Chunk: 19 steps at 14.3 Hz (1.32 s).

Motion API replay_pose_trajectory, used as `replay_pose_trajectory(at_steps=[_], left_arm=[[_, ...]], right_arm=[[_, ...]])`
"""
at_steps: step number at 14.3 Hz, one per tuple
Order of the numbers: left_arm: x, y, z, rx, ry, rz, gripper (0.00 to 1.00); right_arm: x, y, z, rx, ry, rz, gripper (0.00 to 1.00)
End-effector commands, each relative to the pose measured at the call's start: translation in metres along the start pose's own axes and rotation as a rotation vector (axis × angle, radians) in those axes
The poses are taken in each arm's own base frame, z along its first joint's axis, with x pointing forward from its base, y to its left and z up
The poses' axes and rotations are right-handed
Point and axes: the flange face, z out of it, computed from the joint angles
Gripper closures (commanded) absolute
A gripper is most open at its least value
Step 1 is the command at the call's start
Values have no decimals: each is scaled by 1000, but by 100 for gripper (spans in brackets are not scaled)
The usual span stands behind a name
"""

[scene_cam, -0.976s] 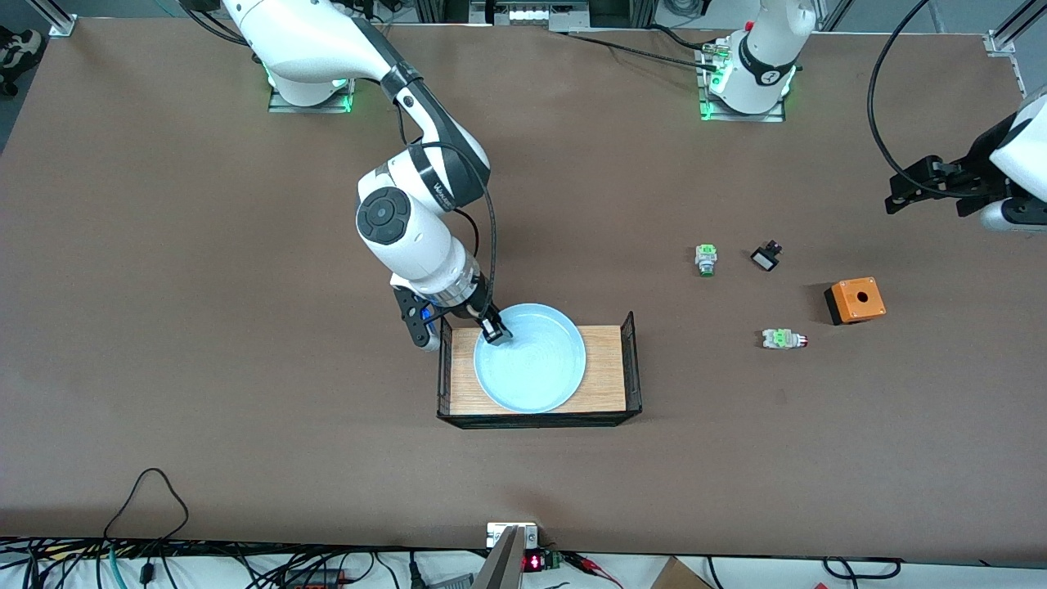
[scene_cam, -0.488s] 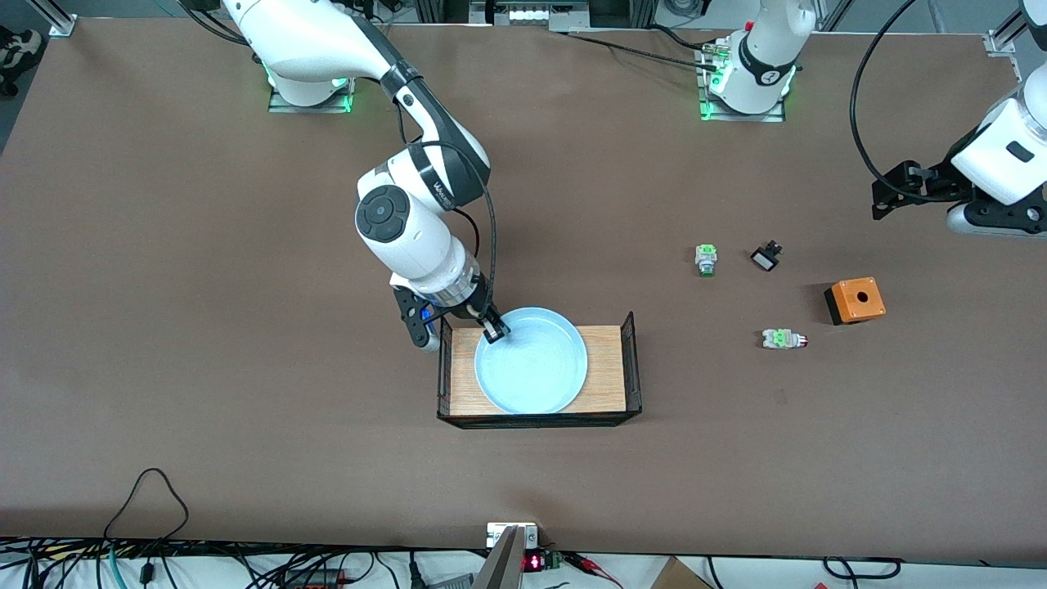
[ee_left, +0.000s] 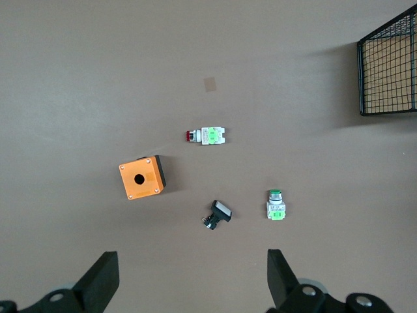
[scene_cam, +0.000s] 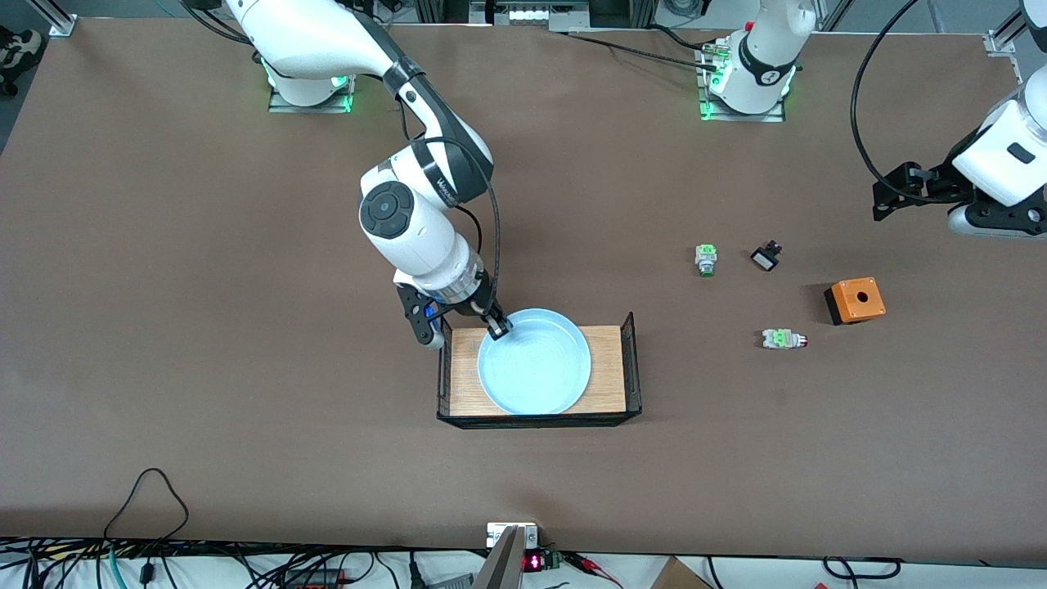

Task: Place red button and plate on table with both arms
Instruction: 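Grasp the rim of the white plate with the right gripper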

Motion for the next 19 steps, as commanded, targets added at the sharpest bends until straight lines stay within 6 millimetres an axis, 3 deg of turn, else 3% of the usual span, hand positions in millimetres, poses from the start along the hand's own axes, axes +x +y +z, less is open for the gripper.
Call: replay_pose_trajectory(at_steps=[1,11,16,19], left_arm=[[0,-3,0,13,10,6,0],[0,-4,1,12,7,7,0],[0,-4,1,12,7,7,0],[0,-5,1,12,7,6,0]], right_arm=[[4,-4,1,15,14,2,100],[-4,-10,-28,39,-11,-55,100],[-17,-7,-77,-15,-34,-85,100],[-15,-5,-127,-14,-74,-112,100]])
